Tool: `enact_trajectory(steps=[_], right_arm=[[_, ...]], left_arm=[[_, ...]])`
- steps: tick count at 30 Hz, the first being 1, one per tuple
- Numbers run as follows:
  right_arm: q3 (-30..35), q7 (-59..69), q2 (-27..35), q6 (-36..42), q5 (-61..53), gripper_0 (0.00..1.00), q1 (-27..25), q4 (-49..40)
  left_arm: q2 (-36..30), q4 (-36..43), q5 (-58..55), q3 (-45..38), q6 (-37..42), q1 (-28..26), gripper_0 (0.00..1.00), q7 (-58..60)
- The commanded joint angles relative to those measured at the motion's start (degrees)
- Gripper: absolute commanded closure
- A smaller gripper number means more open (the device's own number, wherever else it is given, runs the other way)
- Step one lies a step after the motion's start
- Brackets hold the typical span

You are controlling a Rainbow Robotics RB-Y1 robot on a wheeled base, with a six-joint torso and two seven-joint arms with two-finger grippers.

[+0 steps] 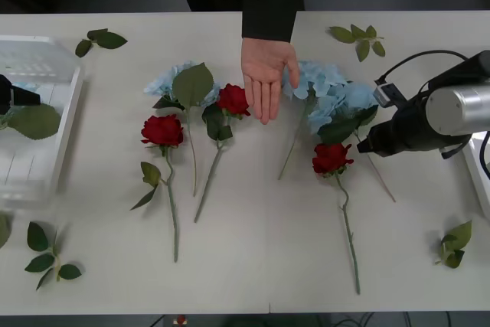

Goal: Place the red flowers into the right box and the blue flowers into the left box. If a person shows an open palm, hand one flower to the person first, then continue sorting.

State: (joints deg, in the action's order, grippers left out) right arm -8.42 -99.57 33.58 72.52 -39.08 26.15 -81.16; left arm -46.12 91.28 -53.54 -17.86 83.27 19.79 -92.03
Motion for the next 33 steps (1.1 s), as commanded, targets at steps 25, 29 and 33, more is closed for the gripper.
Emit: enact_trajectory(steps=[25,29,33], right_arm=[[-6.44,2.53,0.17,-7.22,4.81,1.00,-0.66,1.62],[-6.26,2.53,0.26,-7.40,4.63,1.00,-0.66,1.35],[-5.12,2.01,1.05,-7.31,4.10,1.00,-0.66,0.03]], left_arm=[[-0.47,1.80,-0.16,-1.48,0.23,1.74,0.00,-1.75],[-0.38,1.71,-0.16,-1.48,0.14,1.74,0.00,-1.75],[-0.47,1.71,-0.16,-1.48,0.23,1.74,0.00,-1.75]])
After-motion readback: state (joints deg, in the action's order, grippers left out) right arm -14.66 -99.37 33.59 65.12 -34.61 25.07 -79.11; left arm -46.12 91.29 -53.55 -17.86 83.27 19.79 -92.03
